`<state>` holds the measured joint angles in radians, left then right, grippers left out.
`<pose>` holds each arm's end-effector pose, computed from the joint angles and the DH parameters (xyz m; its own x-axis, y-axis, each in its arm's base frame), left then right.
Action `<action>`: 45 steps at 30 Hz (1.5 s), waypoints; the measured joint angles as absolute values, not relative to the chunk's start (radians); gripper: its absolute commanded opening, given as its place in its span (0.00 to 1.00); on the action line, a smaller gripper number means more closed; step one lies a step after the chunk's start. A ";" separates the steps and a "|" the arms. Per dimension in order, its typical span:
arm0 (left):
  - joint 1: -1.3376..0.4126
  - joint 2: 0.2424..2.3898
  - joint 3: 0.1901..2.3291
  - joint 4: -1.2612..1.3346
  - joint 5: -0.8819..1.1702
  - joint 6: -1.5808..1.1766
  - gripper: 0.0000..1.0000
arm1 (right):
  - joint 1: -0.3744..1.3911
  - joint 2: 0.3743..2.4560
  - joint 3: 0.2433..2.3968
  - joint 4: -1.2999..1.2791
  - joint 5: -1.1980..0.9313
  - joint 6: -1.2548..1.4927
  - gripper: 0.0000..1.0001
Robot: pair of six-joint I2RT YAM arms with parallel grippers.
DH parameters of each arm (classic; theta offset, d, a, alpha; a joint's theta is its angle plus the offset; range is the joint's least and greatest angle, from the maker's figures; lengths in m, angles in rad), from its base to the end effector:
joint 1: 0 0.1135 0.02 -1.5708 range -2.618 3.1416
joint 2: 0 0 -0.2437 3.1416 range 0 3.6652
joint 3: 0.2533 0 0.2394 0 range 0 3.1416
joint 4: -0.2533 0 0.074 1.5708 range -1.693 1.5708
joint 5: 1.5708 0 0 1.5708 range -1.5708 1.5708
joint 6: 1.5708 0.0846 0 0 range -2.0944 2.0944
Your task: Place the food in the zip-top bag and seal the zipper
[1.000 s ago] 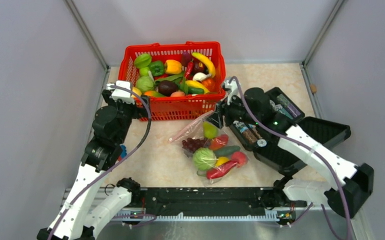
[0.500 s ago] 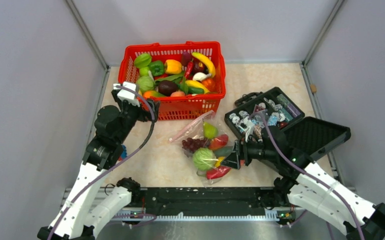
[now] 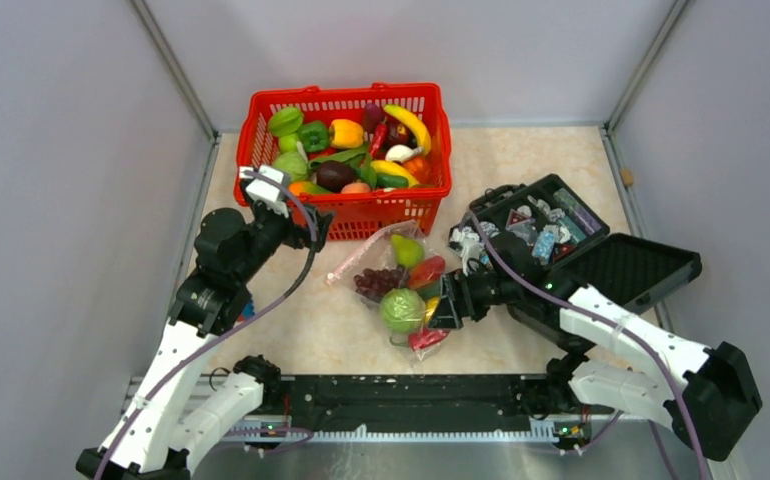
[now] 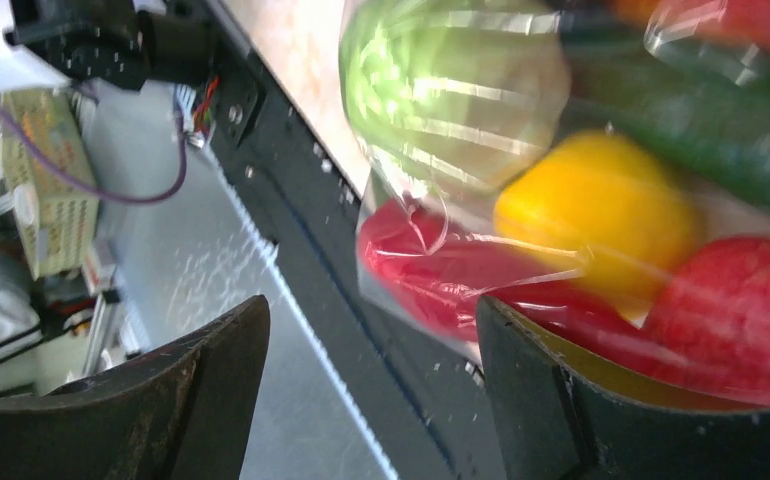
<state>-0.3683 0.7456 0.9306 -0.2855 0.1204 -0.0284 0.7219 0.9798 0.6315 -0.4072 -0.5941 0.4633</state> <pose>0.1968 -0.0869 0.3646 -0.1069 0.0110 -0.9942 0.4661 0.8838 -0.0403 0.1394 0.1858 0.1944 -0.8418 -0.2477 -0.4797 -0.5335 0.5180 0.6687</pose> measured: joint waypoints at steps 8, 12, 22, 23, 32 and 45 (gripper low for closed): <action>-0.368 0.743 0.930 -0.311 0.112 -0.025 0.99 | 0.720 1.018 0.711 -0.336 -0.375 0.370 0.76; -0.368 0.739 0.929 -0.316 0.086 -0.025 0.99 | 0.720 0.976 0.762 -0.398 -0.261 0.326 0.80; -0.368 0.733 0.925 -0.290 -0.039 -0.041 0.99 | 0.719 0.523 0.645 -0.245 0.282 0.334 0.99; -0.368 0.732 0.925 -0.287 -0.055 -0.044 0.99 | 0.719 0.499 0.632 -0.221 0.329 0.332 0.99; -0.333 0.909 1.085 -0.368 -0.099 -0.100 0.99 | 0.678 0.752 0.802 -0.200 0.533 0.184 0.99; 0.163 0.988 1.145 -0.390 0.116 -0.351 0.99 | 0.088 0.967 0.928 -0.264 0.016 0.301 0.99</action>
<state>0.1631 0.9878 1.1446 -0.3904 0.1162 -0.3511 0.0875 0.9668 0.9276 -0.2642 0.0158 0.3012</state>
